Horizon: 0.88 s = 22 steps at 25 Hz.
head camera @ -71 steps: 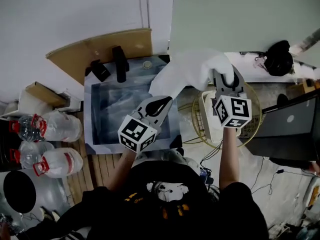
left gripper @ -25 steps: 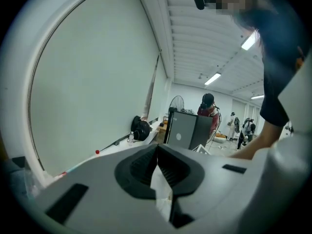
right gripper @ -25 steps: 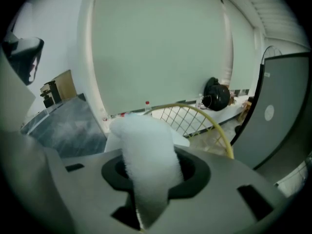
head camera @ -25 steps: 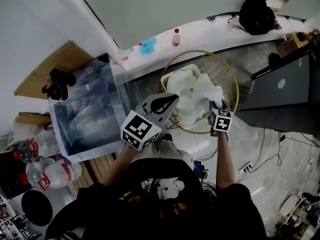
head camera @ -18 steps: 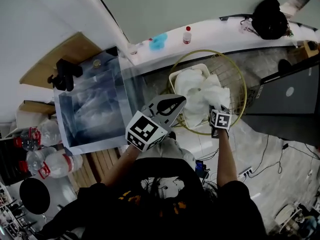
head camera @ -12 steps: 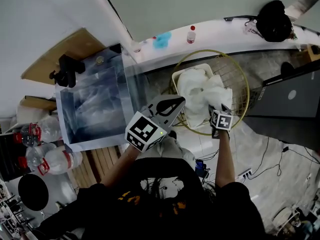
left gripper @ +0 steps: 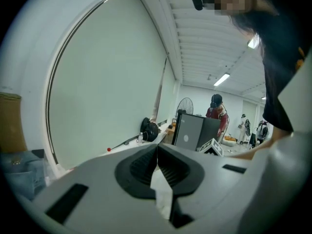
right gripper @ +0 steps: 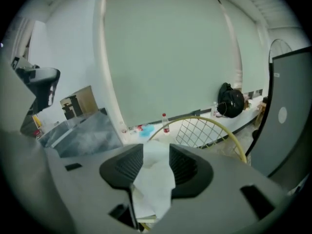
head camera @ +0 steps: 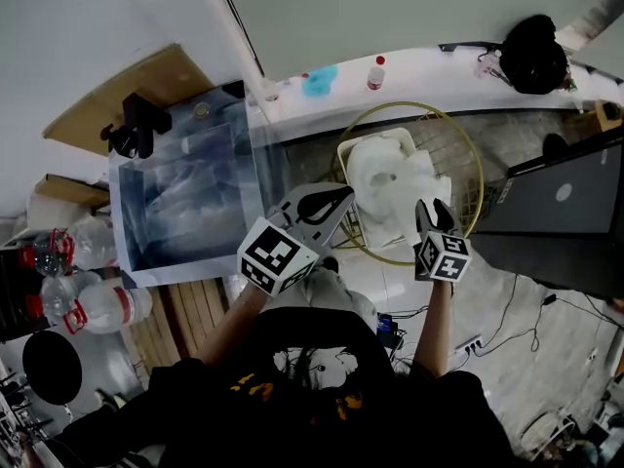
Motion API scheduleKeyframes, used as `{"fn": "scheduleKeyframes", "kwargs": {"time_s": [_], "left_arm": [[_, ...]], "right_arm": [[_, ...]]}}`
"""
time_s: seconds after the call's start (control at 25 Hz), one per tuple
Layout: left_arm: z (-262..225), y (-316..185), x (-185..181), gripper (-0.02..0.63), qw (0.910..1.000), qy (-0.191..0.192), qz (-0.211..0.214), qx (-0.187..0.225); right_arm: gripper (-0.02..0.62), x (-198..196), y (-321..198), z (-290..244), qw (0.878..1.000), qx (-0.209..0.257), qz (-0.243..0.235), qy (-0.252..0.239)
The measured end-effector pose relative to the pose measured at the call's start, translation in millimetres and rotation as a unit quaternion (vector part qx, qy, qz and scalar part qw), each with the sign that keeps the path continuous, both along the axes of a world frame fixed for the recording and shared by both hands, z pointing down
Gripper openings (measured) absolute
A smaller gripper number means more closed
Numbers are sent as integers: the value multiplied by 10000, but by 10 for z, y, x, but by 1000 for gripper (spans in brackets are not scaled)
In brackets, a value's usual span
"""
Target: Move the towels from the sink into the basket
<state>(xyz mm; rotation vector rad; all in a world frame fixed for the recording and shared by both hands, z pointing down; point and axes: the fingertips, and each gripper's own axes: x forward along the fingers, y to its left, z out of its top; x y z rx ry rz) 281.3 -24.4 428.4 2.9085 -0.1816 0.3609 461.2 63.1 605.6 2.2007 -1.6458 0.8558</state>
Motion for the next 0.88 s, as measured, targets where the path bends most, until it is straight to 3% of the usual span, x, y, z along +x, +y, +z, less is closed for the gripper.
{"fn": "scheduleKeyframes", "kwargs": {"time_s": [0.12,0.36,0.88], "left_arm": [[-36,38,-95,8,9999,68,-103,-17],[-126,157,-361,8,9996,132,-247,31],[-411,235,-1376,8,9970,456,-583,208]], "right_arm": [[129,-150,-67,-303,9992,356,-154,95],[115,-586,-118,-827,9943,983,-421,54],[103,-1862,-322,-1530,9797,1557,-1231,275]]}}
